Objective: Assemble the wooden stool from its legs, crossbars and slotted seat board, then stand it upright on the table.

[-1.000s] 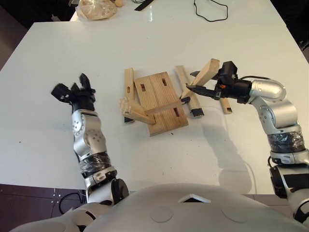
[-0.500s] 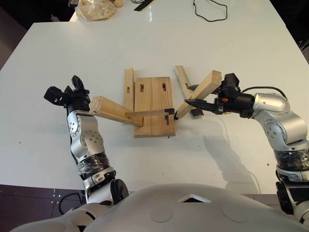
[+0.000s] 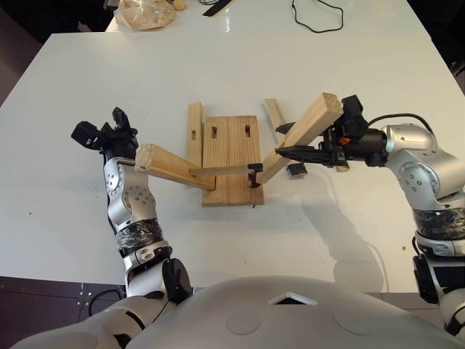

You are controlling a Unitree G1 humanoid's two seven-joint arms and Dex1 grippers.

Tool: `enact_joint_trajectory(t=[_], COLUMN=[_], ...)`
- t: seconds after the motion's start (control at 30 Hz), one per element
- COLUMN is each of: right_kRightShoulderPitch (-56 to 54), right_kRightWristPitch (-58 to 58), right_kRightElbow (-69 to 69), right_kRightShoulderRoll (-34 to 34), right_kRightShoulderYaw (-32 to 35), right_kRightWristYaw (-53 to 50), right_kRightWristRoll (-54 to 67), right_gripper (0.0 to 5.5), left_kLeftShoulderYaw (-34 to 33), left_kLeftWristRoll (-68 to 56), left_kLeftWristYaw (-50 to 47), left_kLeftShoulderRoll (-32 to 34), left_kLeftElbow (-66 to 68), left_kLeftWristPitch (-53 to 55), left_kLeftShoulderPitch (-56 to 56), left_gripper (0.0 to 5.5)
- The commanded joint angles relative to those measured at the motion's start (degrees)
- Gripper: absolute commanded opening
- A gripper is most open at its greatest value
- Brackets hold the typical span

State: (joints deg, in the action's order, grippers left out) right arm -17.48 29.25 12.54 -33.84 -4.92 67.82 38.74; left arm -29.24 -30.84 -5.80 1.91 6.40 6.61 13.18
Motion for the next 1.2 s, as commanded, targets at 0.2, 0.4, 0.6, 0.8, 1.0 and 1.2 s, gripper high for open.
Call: enact_joint_trajectory(t=[0.2,0.4,0.6,0.8,1.0,1.2], right_kRightShoulderPitch=[-1.4,-3.0,-3.6,-4.6,-5.3,-4.3], right_kRightWristPitch=[-2.7,-2.1,-3.5,-4.3,-4.6,-7.2], right_kRightElbow=[-4.9,-5.8,-8.0,-9.3,-9.4,-10.2], right_kRightShoulderRoll=[1.2,0.8,1.1,2.0,3.1,2.6], right_kRightShoulderYaw=[-1.6,-1.7,-3.2,-3.9,-4.0,-4.8], right_kRightWristYaw=[2.1,3.5,5.0,5.9,5.6,5.6], right_kRightWristRoll=[-2.8,-2.3,-4.2,-4.9,-4.7,-7.5], right_gripper=[2.00,2.00,2.00,2.00,2.00,2.00], left_kLeftShoulderYaw=[0.9,1.4,0.9,0.9,1.1,1.7], left_kLeftWristRoll=[0.8,1.5,0.5,0.1,-0.3,-0.3], left_kLeftWristYaw=[0.4,0.1,0.0,0.4,0.7,1.3], left_kLeftShoulderRoll=[-0.4,-1.4,-2.6,-3.0,-2.9,-2.7], left_kLeftElbow=[1.1,1.0,1.5,2.2,2.9,3.0], left_kLeftWristPitch=[-1.3,-2.6,-3.5,-4.2,-4.4,-4.2], left_kLeftShoulderPitch=[-0.6,-1.3,-1.3,-0.9,-0.3,-0.5], left_gripper=[2.80,2.80,2.80,2.80,2.80,2.80])
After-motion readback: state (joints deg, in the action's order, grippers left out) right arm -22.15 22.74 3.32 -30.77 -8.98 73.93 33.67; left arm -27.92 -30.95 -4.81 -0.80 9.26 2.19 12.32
